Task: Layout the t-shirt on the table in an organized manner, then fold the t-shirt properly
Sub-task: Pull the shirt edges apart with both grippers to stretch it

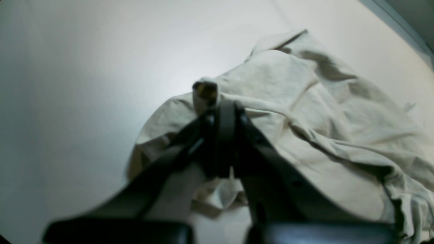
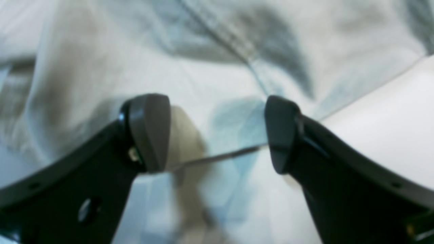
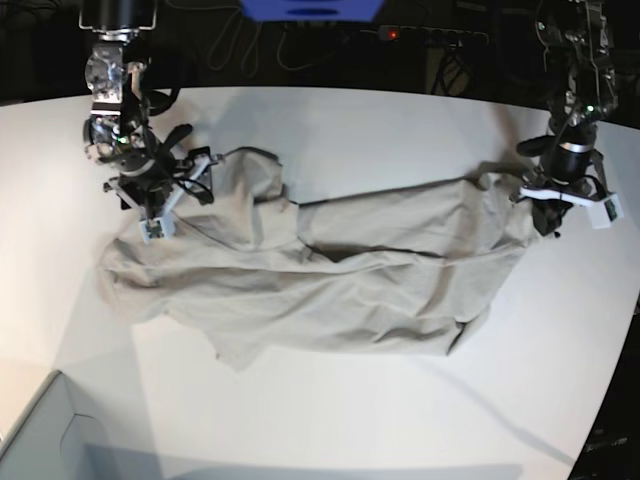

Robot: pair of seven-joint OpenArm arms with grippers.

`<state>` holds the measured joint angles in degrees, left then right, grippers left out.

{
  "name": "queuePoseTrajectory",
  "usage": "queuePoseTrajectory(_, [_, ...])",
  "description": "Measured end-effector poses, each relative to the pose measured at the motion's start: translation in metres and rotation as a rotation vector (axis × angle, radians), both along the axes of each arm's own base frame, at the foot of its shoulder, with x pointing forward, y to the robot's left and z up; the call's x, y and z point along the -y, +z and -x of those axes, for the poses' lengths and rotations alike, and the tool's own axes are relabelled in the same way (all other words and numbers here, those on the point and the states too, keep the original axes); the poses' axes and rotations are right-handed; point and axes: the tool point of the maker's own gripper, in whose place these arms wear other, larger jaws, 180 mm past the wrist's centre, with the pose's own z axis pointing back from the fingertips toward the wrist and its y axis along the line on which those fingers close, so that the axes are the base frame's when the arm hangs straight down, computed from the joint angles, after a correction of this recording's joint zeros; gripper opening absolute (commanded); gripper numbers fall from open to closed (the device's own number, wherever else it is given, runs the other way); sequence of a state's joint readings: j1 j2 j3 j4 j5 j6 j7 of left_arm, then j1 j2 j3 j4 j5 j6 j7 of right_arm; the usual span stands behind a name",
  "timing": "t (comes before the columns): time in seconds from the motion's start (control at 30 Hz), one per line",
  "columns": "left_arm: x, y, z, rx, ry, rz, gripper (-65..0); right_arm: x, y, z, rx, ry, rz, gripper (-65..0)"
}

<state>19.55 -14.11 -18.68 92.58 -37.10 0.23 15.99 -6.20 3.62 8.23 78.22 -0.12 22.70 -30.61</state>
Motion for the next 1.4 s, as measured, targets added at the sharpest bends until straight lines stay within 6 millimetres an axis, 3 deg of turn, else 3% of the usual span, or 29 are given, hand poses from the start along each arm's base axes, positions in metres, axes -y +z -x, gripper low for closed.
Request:
queuePoseTrajectory(0.17, [0.000, -0.003, 0.004, -0.011, 0.000, 0.000, -65.0, 0.001, -0.004, -0.003, 0.019, -0.001, -0.016, -21.7])
queuePoseTrajectory(0.23, [0.000, -0.003, 0.004, -0.011, 0.000, 0.000, -65.0, 0.000, -0.004, -0.004, 0.043, -0.004, -0.025, -25.1])
queuePoseTrajectory(0.33, [0.000, -0.003, 0.004, -0.009, 0.000, -0.001, -65.0, 0.007, -0.007, -0.004, 0.064, -0.007, -0.023, -36.5])
queuePoseTrajectory(0.5, [-0.005, -0.014, 0.008, -0.038, 0.011, 0.001, -65.0, 0.023, -0.009, -0.006, 0.060, -0.018, -0.011, -64.5])
queuePoseTrajectory(0.67, [-0.022, -0.013, 0.005, -0.029, 0.060, -0.004, -65.0, 0.036, -0.008, -0.003, 0.054, -0.006, 0.009, -65.0])
queuePoseTrajectory(0.83, [-0.026, -0.010, 0.004, -0.024, 0.065, -0.008, -65.0, 0.074, 0.004, 0.025, -0.004, -0.042, 0.123, -65.0])
queuePoseTrajectory(0.9, [-0.025, -0.009, 0.003, -0.021, 0.064, -0.008, -65.0, 0.079, 0.013, 0.030, 0.004, -0.037, 0.155, -65.0])
queuePoseTrajectory(1.07, [-0.025, -0.009, 0.003, -0.019, 0.064, -0.009, -65.0, 0.070, 0.063, -0.002, 0.185, -0.019, 0.153, -65.0])
queuePoseTrajectory(1.23, [-0.025, -0.009, 0.004, -0.020, 0.064, -0.009, -65.0, 0.072, 0.039, 0.019, 0.088, -0.023, 0.157, -65.0])
queuePoseTrajectory(1.4, [-0.024, -0.009, 0.005, -0.021, 0.064, -0.007, -65.0, 0.076, 0.029, 0.020, 0.068, -0.030, 0.148, -62.8])
